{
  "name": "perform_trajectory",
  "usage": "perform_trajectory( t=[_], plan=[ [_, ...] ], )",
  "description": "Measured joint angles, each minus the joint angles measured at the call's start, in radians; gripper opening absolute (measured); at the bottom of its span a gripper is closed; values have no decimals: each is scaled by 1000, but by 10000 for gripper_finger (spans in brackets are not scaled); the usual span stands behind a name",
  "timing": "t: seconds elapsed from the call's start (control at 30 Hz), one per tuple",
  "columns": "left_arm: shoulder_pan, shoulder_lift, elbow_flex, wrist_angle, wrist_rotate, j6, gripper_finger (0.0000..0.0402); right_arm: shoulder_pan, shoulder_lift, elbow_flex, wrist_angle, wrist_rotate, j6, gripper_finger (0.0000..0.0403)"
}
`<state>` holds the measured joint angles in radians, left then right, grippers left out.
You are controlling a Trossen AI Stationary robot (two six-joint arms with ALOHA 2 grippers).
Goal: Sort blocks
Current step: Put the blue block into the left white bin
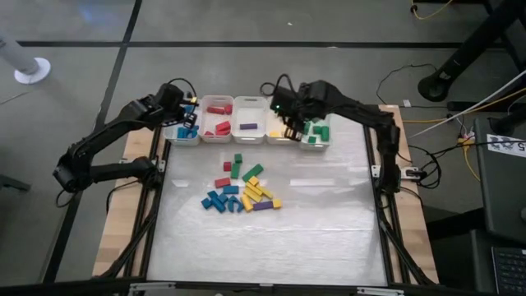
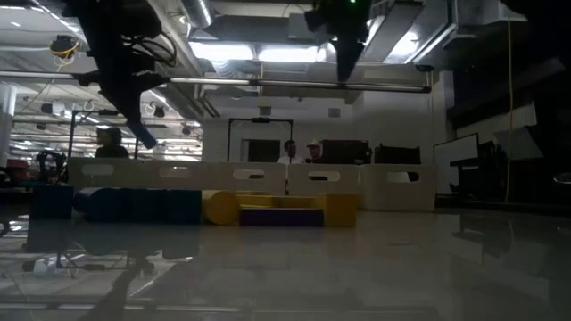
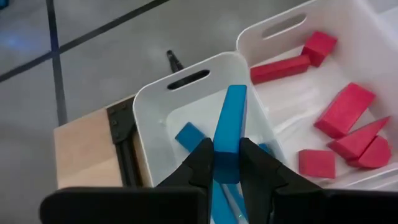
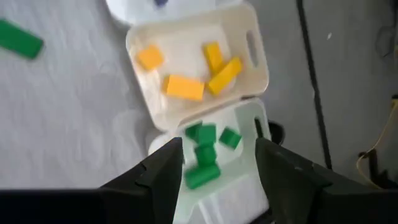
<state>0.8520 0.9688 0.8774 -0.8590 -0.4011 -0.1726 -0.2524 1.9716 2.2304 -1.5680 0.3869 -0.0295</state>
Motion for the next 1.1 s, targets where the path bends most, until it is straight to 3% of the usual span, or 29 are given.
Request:
perform_trajectory(
  t=[0.23, 0.43, 0.57, 0.67, 0.77, 0.93, 1.1],
  plan=[
    [-1, 9, 0, -6, -2, -1, 43, 5, -169, -331, 71, -37, 30, 200],
    [-1, 31, 0, -8, -2, -2, 41, 3, -431, -783, 460, -73, 88, 200],
    [-1, 55, 0, -11, -2, -3, 52, 20, -537, -1039, 758, -252, 199, 200],
    [-1, 80, 0, -15, -2, -11, 63, 53, -550, -1176, 923, -409, 258, 200],
    [-1, 108, 0, -17, -2, -11, 72, 105, -529, -1283, 1103, -493, 262, 200],
    [-1, 153, 0, -24, -2, -11, 94, 205, -468, -1398, 1374, -511, 261, 200],
    [-1, 194, 0, -24, -2, -13, 127, 289, -400, -1410, 1494, -511, 232, 200]
  ],
)
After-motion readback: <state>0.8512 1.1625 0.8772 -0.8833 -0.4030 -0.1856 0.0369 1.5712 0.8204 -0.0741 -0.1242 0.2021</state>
